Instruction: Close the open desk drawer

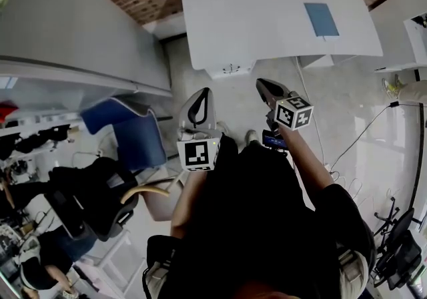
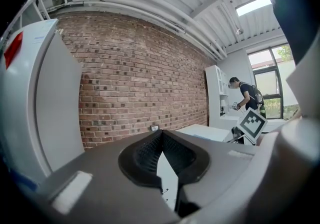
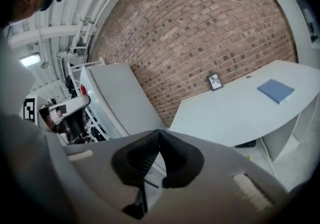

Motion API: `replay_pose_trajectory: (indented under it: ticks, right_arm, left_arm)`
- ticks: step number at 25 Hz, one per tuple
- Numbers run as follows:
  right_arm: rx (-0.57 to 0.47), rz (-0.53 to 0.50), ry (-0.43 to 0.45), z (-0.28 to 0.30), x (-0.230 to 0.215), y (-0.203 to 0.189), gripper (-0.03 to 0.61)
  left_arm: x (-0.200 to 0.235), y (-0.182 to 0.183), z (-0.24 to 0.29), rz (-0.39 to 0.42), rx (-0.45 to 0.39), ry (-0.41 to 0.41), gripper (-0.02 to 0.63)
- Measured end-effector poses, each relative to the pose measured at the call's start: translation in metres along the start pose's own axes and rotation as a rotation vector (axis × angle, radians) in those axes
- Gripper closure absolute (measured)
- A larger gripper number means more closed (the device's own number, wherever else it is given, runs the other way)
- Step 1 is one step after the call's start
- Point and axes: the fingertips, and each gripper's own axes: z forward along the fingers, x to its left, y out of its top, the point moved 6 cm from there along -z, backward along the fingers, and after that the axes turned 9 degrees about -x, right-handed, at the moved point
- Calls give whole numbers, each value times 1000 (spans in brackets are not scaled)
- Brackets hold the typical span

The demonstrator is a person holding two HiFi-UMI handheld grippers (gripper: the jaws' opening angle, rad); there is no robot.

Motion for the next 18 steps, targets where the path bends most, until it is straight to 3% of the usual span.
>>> replay_pose_trajectory:
  ticks: [12, 18]
  right_arm:
    - [-144, -256, 53, -45, 68, 71, 575]
    - [-179, -284, 42, -61, 82, 76, 575]
  left_arm:
    - [-10, 26, -3, -12, -51, -12, 597]
    - [-11, 29, -7, -20, -56, -20, 597]
